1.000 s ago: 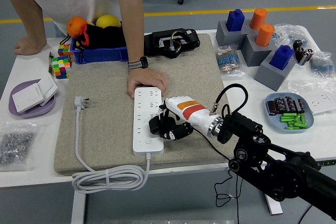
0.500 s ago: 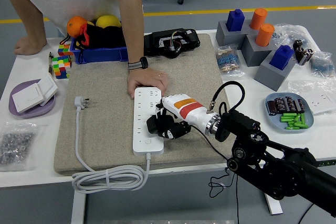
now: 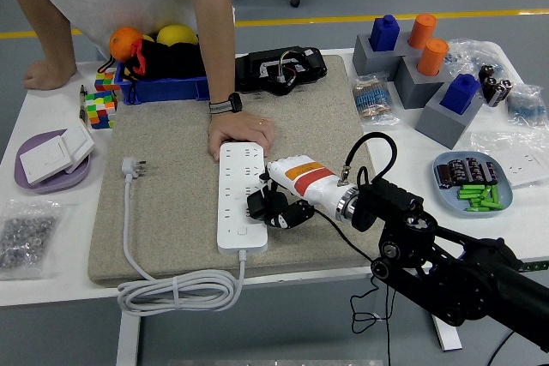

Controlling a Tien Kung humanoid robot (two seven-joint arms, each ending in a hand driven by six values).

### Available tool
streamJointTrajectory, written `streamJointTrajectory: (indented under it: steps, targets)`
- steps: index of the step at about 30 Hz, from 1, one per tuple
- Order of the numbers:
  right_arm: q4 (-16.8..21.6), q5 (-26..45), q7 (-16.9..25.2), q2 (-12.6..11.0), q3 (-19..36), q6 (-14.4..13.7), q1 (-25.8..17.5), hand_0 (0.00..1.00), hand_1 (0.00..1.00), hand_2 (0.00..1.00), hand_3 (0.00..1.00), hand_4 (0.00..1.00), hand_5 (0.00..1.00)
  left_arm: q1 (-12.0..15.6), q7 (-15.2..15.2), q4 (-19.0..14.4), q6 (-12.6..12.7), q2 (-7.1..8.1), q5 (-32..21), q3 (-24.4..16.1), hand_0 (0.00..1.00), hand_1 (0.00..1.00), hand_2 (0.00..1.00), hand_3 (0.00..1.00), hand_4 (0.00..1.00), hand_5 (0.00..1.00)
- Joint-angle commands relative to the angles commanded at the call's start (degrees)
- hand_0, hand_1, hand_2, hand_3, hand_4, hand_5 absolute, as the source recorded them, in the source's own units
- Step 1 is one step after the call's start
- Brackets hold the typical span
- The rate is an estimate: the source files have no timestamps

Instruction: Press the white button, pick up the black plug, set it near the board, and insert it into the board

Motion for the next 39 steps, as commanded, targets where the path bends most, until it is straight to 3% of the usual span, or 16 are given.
streamJointTrajectory:
  steps: [4,5,10,11,22,34,35,39]
  targets:
    - [0.08,0.19,0.09,0.05,0.31,0.38,-0.04,0.283,0.347,0.354,0.525,0.798,0.002,-0.01,-0.01,0.0,0.0,-0.02,0.17,-0.03,0.824,0.787,0.744,0.791,0.574,0.481]
    - [0.09,0.24,0.2,0.05,0.35,0.41,-0.04,0.307,0.409,0.396,0.546,0.82,0.002,0.0,-0.01,0.0,0.0,-0.02,0.2,-0.04,0.824,0.788,0.744,0.791,0.574,0.481]
    - [0.14,0.65,0.53,0.09,0.41,0.48,-0.08,0.307,0.409,0.396,0.546,0.82,0.002,0.03,0.0,0.0,0.0,-0.04,0.24,-0.09,0.824,0.788,0.744,0.791,0.574,0.481]
    - [0.15,0.82,0.66,0.1,0.48,0.47,-0.12,0.325,0.437,0.456,0.564,0.849,0.002,0.04,0.0,0.0,0.0,-0.04,0.28,-0.08,0.824,0.788,0.744,0.79,0.574,0.482]
    - [0.11,1.66,0.93,0.11,0.95,0.93,-0.12,0.338,0.459,0.5,0.581,0.876,0.002,-0.05,0.01,0.0,-0.02,-0.02,0.35,-0.09,0.824,0.788,0.744,0.791,0.574,0.482]
    - [-0.12,2.28,1.68,0.17,0.63,0.92,-0.28,0.338,0.481,0.533,0.586,0.934,0.072,0.01,0.09,0.0,-0.03,-0.07,0.23,0.14,0.824,0.787,0.743,0.791,0.574,0.481]
    - [-0.12,2.26,1.69,0.18,0.61,0.91,-0.28,0.407,0.542,0.568,0.622,0.956,0.096,0.02,0.1,0.0,-0.04,-0.07,0.22,0.16,0.824,0.787,0.744,0.791,0.574,0.481]
    - [-0.01,2.23,1.51,0.21,0.72,1.17,-0.35,0.407,0.542,0.568,0.622,0.956,0.096,0.09,0.15,0.0,-0.09,-0.07,0.23,0.25,0.824,0.787,0.744,0.791,0.574,0.481]
